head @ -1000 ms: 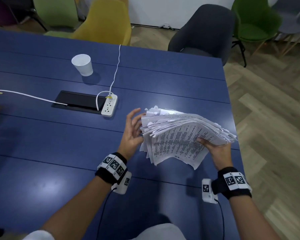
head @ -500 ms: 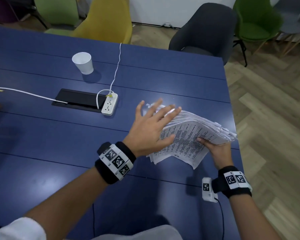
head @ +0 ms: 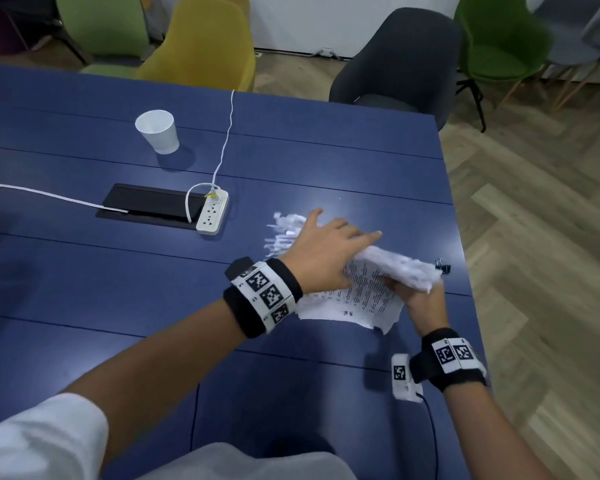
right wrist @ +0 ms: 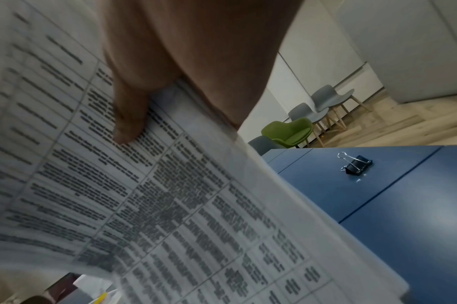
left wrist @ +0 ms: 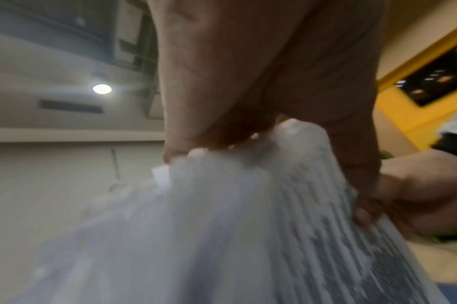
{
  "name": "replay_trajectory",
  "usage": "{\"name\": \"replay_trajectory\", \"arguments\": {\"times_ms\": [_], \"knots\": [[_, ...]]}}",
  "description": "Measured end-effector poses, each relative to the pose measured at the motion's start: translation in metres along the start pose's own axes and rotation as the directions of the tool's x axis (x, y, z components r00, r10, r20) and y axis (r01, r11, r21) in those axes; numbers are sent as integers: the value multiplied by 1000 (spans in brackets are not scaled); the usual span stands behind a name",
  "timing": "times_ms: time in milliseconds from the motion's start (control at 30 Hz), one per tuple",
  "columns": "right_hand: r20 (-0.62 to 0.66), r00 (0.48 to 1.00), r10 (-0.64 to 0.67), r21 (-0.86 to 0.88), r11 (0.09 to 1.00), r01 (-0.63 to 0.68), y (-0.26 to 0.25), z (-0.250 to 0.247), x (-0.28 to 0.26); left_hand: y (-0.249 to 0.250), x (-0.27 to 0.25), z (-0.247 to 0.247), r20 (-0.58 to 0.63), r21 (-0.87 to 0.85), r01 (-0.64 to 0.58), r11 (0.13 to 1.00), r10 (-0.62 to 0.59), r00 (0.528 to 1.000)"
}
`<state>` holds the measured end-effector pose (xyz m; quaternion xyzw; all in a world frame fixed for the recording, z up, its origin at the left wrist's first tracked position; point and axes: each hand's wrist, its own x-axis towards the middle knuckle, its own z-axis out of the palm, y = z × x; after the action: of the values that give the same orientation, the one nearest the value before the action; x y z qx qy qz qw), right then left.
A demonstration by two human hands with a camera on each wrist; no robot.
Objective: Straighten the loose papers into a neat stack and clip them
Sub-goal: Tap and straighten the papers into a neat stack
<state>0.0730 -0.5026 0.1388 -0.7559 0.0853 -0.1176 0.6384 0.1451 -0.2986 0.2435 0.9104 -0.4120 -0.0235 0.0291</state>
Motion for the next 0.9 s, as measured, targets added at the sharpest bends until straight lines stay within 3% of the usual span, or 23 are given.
{"name": "replay_trajectory", "arguments": {"times_ms": [67, 133, 200, 267, 367, 467, 533, 600, 667, 733, 800, 900], "knots": [[-14, 1000, 21, -34, 999, -21, 6, 0, -1, -18, -4, 0, -47, -107, 76, 991, -82, 996], [-63, 996, 61, 35, 998, -58, 2, 0, -1, -46, -18, -2, -133, -288, 201, 936, -247, 960], [-125, 989, 76, 143, 988, -58, -3, -3, 2, -75, -39, 14, -110, -580, 252, 774, -382, 918], [-166, 982, 86, 229, 972, -47, -7, -7, 8, -85, -58, 35, 25, -787, 277, 552, -419, 907], [-170, 982, 86, 272, 961, -37, -10, -11, 14, -78, -66, 68, 157, -868, 336, 366, -439, 885], [-131, 991, 36, 262, 965, 0, -31, -6, 15, -76, -56, 73, 108, -952, 224, 209, -455, 884], [-115, 993, -38, 235, 970, 65, -47, -1, 13, -74, -51, 63, 45, -976, 137, 170, -456, 889], [-143, 985, -94, 214, 969, 124, -58, 3, 8, -63, -48, 51, -56, -977, 55, 207, -497, 866], [-179, 978, -112, 195, 970, 147, -64, 7, 0, -49, -48, 54, -69, -975, 78, 206, -622, 780], [-214, 969, -124, 185, 969, 165, -62, 12, -11, -34, -56, 70, 55, -946, 269, 180, -729, 682], [-252, 962, -103, 211, 965, 159, -54, 17, -23, -18, -65, 85, 95, -921, 338, 193, -731, 676], [-177, 984, -28, 184, 981, 61, -32, 21, -41, -3, -74, 98, -18, -981, 124, 150, -704, 710]]}}
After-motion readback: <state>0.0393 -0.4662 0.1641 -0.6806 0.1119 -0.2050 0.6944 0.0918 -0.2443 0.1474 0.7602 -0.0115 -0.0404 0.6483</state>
